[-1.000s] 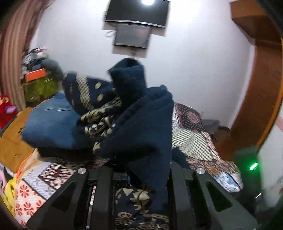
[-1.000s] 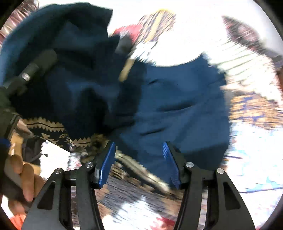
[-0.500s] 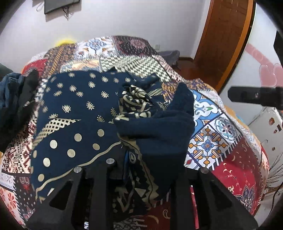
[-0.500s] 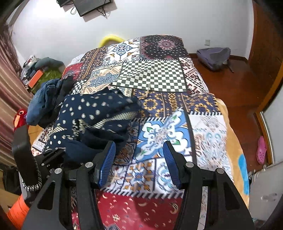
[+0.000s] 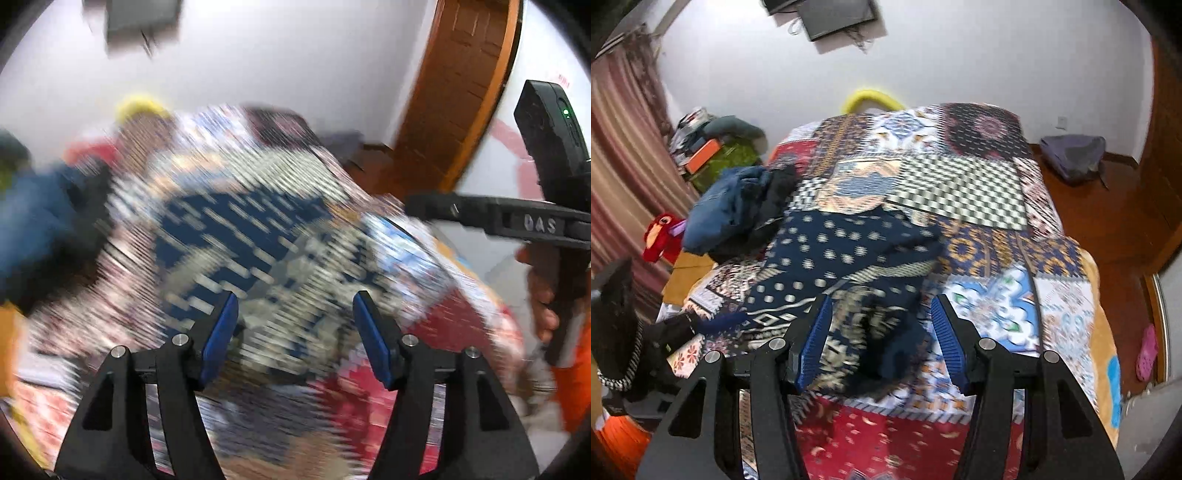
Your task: Fold large clothes
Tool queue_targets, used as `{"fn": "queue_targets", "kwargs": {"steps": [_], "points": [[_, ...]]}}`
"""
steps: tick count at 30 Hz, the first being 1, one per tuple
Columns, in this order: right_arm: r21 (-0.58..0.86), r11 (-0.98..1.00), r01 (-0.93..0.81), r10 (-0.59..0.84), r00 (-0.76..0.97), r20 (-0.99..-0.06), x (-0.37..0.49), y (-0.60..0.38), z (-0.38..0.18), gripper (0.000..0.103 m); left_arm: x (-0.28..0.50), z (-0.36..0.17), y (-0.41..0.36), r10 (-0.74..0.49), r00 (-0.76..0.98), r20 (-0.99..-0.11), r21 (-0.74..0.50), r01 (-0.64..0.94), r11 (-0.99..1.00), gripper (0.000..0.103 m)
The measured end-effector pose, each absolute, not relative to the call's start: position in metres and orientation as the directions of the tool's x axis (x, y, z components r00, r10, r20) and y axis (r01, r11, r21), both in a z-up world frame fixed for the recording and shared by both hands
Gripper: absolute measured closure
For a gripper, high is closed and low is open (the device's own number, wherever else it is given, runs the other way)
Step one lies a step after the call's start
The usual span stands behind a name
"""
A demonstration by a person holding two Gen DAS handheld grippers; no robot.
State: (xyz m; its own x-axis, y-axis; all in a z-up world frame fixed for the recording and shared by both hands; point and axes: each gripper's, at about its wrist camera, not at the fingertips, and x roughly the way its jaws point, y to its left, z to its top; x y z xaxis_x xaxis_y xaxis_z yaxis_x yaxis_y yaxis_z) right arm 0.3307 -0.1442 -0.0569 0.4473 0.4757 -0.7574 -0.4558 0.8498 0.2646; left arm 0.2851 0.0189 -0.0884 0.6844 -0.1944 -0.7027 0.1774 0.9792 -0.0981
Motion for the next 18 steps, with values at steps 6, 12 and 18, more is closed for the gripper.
{"fn": "queue_targets", "kwargs": {"steps": [6, 12, 18], "points": [[0.241, 0.826, -0.510, 0.459, 0.360, -0.812, 0.330, -0.104, -0.090, 0.051, 0.300, -0.106, 0.043, -0.038, 0.685, -0.728, 0.035, 0.094, 0.995, 0.033], [0.170, 0.830, -0.531, 0.352, 0.261, -0.899, 0.325, -0.099, -0.144, 0.051, 0.307, -0.157, 0.069, -0.094, 0.557, -0.825, -0.072, 0.061, 0.996, 0.026], [0.163, 0.838, -0.521, 0.318, 0.223, -0.922, 0.318, -0.123, -0.156, 0.051, 0.288, -0.166, 0.078, -0.107, 0.568, -0.816, -0.085, 0.065, 0.994, 0.021]]}}
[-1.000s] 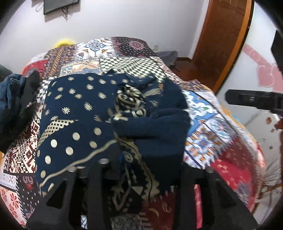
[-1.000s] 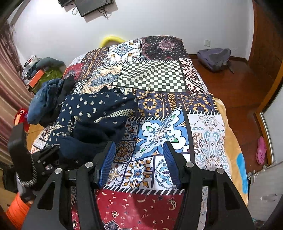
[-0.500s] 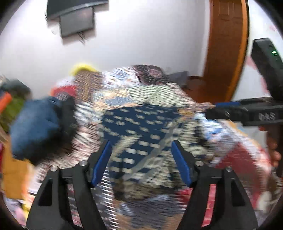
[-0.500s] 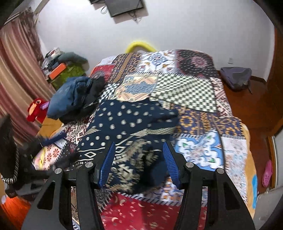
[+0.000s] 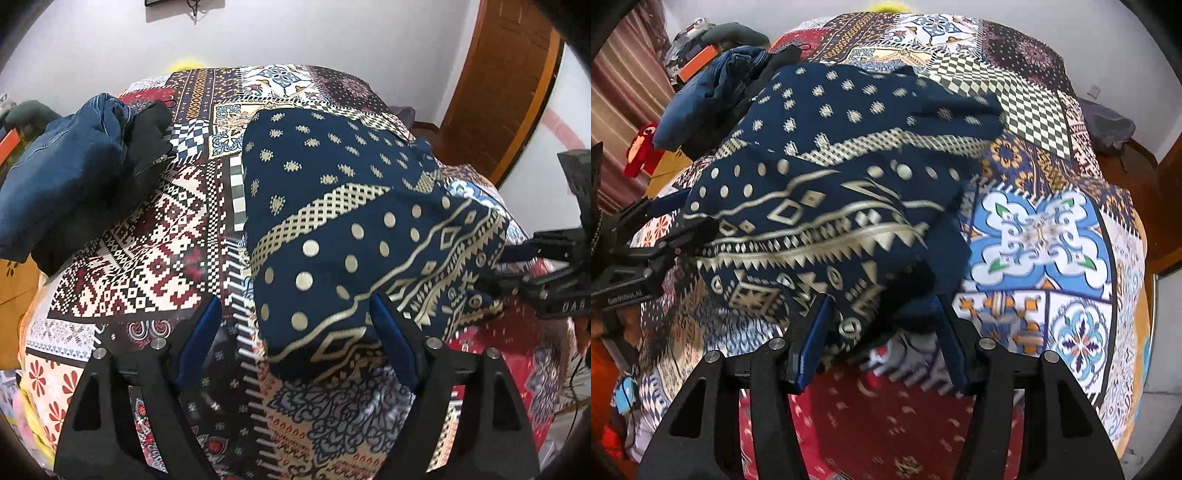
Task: Fold large clothes
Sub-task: 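Grasp the navy-and-gold patterned bundle with both tools and lift it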
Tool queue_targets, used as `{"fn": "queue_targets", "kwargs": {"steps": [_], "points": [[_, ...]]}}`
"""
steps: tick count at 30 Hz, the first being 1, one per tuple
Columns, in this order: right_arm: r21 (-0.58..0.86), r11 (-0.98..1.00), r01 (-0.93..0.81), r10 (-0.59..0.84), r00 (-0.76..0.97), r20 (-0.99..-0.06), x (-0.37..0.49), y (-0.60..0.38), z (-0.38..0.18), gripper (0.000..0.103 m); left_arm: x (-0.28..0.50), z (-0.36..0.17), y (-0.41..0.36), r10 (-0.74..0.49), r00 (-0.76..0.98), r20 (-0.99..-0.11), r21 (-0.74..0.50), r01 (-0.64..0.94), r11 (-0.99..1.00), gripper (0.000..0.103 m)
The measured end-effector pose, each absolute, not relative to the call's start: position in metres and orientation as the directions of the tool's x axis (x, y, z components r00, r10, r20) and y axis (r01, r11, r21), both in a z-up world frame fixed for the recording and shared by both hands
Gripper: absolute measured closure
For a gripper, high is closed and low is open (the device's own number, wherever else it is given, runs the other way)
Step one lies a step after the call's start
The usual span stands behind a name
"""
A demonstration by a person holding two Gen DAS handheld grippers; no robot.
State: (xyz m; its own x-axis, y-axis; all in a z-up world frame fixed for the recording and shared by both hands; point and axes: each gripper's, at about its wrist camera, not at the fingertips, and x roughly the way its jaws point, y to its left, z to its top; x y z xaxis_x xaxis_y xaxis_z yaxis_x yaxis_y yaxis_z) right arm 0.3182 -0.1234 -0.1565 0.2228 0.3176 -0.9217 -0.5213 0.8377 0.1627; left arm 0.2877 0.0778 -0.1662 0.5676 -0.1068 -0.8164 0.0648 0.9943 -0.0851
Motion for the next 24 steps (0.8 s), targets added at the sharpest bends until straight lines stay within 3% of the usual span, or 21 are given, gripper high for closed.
{"fn": "queue_targets", "kwargs": {"steps": [13, 19, 24], "points": [[0.198, 0.831, -0.520, 0.411, 0.333, -0.849, 0.324, -0.144, -0.108, 0.051, 0.270, -0.122, 0.077, -0.028, 0.625, -0.780, 0.042, 0.096, 0.994, 0.021], [0.332, 0.787, -0.521, 0.519, 0.266, -0.813, 0.347, -0.126, -0.111, 0.051, 0.300, -0.110, 0.100, -0.130, 0.614, -0.779, -0.126, 0.050, 0.991, 0.021], [0.383, 0.794, -0.472, 0.521, 0.205, -0.828, 0.372, -0.117, -0.145, 0.051, 0.335, -0.139, 0.107, -0.369, 0.486, -0.792, -0.375, 0.089, 0.923, 0.021]]}}
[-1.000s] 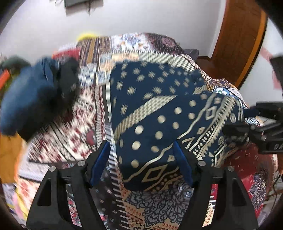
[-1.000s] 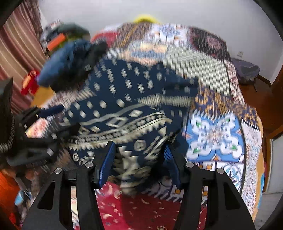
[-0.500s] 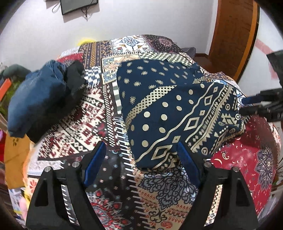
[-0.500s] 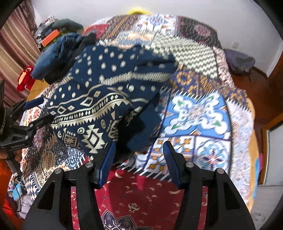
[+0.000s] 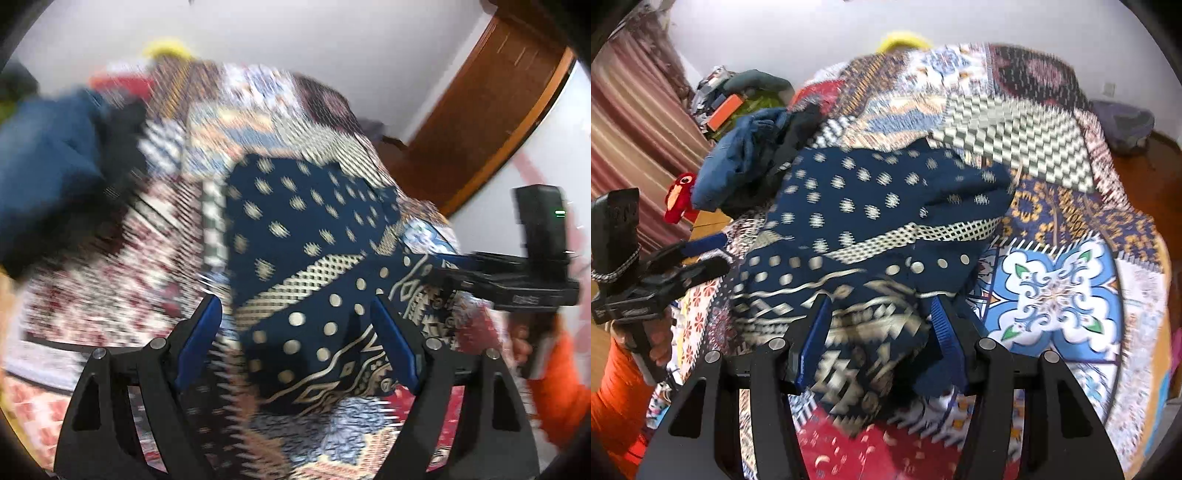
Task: Fold large clothes
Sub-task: 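Grasp the navy-and-gold patterned bundle with both tools and lift it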
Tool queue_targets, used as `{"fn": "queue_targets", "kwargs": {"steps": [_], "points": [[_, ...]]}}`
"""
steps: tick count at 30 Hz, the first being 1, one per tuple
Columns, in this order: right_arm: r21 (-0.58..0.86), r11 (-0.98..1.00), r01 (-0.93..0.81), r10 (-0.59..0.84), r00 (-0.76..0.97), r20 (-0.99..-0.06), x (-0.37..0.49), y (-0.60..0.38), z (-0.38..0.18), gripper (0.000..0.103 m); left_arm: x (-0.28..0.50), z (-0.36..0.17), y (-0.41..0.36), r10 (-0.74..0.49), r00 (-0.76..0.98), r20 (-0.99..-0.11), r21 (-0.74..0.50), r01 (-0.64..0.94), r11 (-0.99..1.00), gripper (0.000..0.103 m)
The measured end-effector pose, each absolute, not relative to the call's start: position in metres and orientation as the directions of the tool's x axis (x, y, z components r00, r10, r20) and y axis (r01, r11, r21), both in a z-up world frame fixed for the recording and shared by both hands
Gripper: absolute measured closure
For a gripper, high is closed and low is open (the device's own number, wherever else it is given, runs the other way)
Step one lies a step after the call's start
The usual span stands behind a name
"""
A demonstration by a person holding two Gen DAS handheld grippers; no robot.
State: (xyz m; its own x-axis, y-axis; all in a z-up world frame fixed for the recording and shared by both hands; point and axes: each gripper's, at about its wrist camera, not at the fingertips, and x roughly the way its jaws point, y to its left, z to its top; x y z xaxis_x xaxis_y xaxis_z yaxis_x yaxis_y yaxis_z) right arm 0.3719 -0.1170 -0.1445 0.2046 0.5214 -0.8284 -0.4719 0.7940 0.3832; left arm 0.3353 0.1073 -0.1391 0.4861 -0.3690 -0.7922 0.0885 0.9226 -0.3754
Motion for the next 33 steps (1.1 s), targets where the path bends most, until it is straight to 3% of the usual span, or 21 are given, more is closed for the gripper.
{"fn": "queue_targets", "kwargs": {"steps": [3, 5, 8, 13, 20, 28, 30, 33], "points": [[0.454, 0.798, -0.397, 0.536, 0.123, -0.835, 0.391, -0.122, -0.176, 0.048, 0.353, -0.163, 0.106, -0.389, 0.444, -0.807, -0.403, 0.067, 0.913, 0.021], [0.459, 0.808, -0.369, 0.522, 0.088, -0.848, 0.397, -0.124, -0.193, 0.032, 0.362, -0.174, 0.112, -0.454, 0.432, -0.779, -0.487, 0.039, 0.872, 0.018], [0.478, 0.794, -0.375, 0.539, 0.072, -0.839, 0.404, -0.125, -0.200, 0.020, 0.375, -0.185, 0.122, -0.507, 0.420, -0.753, -0.559, -0.003, 0.829, 0.013], [0.566, 0.755, -0.331, 0.591, -0.032, -0.806, 0.424, -0.118, -0.214, 0.019, 0.397, -0.201, 0.126, -0.575, 0.370, -0.730, -0.625, -0.020, 0.780, 0.007], [0.629, 0.712, -0.313, 0.633, -0.102, -0.767, 0.434, -0.096, -0.221, 0.015, 0.422, -0.222, 0.127, -0.658, 0.290, -0.695, -0.699, -0.061, 0.712, 0.007], [0.684, 0.695, -0.222, 0.679, -0.112, -0.726, 0.438, -0.094, -0.226, 0.017, 0.426, -0.224, 0.127, -0.679, 0.281, -0.678, -0.721, -0.076, 0.688, 0.012], [0.681, 0.689, -0.246, 0.683, -0.094, -0.725, 0.433, -0.096, -0.220, 0.023, 0.417, -0.218, 0.127, -0.668, 0.300, -0.681, -0.714, -0.069, 0.697, 0.018], [0.686, 0.674, -0.273, 0.699, -0.063, -0.712, 0.424, -0.100, -0.205, 0.043, 0.403, -0.206, 0.130, -0.657, 0.320, -0.683, -0.709, -0.071, 0.702, 0.026]]}}
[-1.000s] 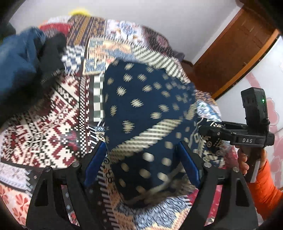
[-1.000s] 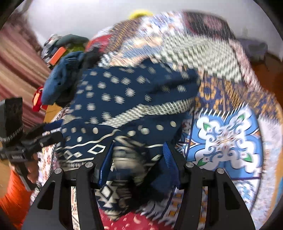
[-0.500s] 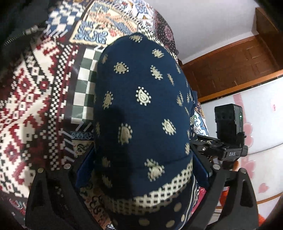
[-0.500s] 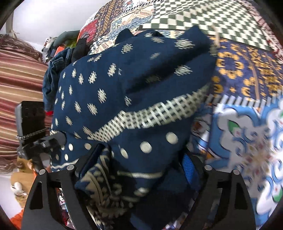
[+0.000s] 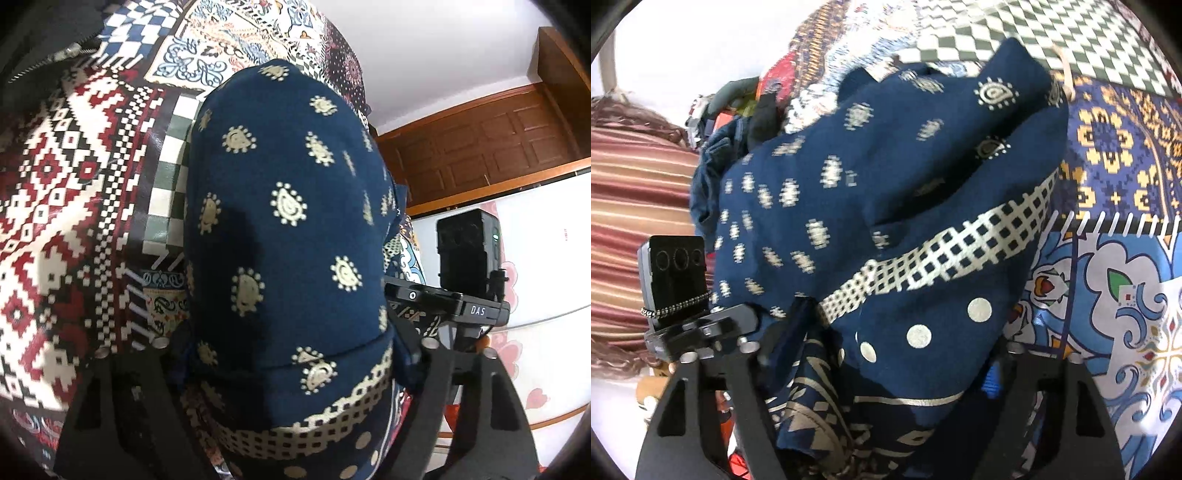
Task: Fold large clothes
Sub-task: 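Grasp the navy-and-gold patterned bundle with both tools and lift it, then carry the bundle with both tools onto the jeans stack and release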
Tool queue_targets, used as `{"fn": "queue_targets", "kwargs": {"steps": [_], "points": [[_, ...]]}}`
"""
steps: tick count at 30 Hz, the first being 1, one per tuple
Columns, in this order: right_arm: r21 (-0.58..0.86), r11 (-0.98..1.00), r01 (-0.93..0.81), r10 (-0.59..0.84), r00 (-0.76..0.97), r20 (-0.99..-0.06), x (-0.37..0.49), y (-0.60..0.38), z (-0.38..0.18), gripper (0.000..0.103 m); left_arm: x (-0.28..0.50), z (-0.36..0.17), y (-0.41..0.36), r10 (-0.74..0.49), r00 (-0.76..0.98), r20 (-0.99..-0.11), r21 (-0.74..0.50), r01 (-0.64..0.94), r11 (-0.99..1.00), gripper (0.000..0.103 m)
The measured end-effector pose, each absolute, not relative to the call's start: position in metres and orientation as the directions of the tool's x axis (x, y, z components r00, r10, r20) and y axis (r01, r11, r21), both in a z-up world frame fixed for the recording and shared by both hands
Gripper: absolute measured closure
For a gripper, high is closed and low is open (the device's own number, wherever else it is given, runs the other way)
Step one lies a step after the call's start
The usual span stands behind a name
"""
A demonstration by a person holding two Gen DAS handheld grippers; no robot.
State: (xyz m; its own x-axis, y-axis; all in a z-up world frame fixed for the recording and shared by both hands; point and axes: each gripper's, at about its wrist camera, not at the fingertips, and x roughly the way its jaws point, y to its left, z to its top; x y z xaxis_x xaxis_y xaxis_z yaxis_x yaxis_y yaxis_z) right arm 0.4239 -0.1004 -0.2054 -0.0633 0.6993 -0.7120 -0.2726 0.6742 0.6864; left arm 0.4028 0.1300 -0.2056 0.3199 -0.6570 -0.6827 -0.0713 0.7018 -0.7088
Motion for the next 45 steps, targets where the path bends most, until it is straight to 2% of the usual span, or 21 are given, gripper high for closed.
{"fn": "queue_targets", "kwargs": {"steps": [2, 4, 9, 13, 21, 27, 34, 41, 45], "points": [[0.703, 0.653, -0.281, 0.721, -0.053, -0.691, 0.419, -0.103, -0.194, 0.062, 0.398, -0.197, 0.134, -0.656, 0.326, -0.681, -0.713, -0.090, 0.695, 0.031], [0.740, 0.611, -0.281, 0.759, -0.055, -0.648, 0.415, -0.104, -0.180, 0.068, 0.392, -0.187, 0.138, -0.668, 0.335, -0.665, -0.729, -0.093, 0.678, 0.035], [0.698, 0.595, -0.399, 0.758, -0.013, -0.653, 0.394, -0.081, -0.131, 0.070, 0.367, -0.131, 0.147, -0.648, 0.414, -0.639, -0.703, 0.026, 0.711, 0.037], [0.700, 0.556, -0.449, 0.789, 0.021, -0.614, 0.383, -0.067, -0.090, 0.071, 0.348, -0.075, 0.168, -0.612, 0.486, -0.624, -0.665, 0.080, 0.742, 0.039], [0.667, 0.492, -0.559, 0.832, 0.077, -0.549, 0.384, -0.002, -0.012, 0.071, 0.338, 0.018, 0.244, -0.523, 0.620, -0.585, -0.594, 0.112, 0.796, 0.039], [0.645, 0.444, -0.622, 0.857, 0.085, -0.508, 0.395, 0.074, 0.027, 0.071, 0.340, 0.050, 0.321, -0.479, 0.688, -0.545, -0.600, 0.079, 0.796, 0.039], [0.555, 0.466, -0.689, 0.833, 0.131, -0.537, 0.409, 0.166, 0.032, 0.071, 0.364, 0.049, 0.396, -0.382, 0.751, -0.539, -0.552, 0.028, 0.833, 0.039], [0.555, 0.531, -0.641, 0.812, 0.198, -0.549, 0.446, 0.225, -0.001, 0.071, 0.402, -0.010, 0.463, -0.366, 0.757, -0.542, -0.631, -0.079, 0.771, 0.039], [0.540, 0.581, -0.609, 0.768, 0.192, -0.610, 0.460, 0.244, -0.032, 0.071, 0.421, -0.045, 0.491, -0.327, 0.738, -0.590, -0.608, -0.140, 0.782, 0.039]]}}
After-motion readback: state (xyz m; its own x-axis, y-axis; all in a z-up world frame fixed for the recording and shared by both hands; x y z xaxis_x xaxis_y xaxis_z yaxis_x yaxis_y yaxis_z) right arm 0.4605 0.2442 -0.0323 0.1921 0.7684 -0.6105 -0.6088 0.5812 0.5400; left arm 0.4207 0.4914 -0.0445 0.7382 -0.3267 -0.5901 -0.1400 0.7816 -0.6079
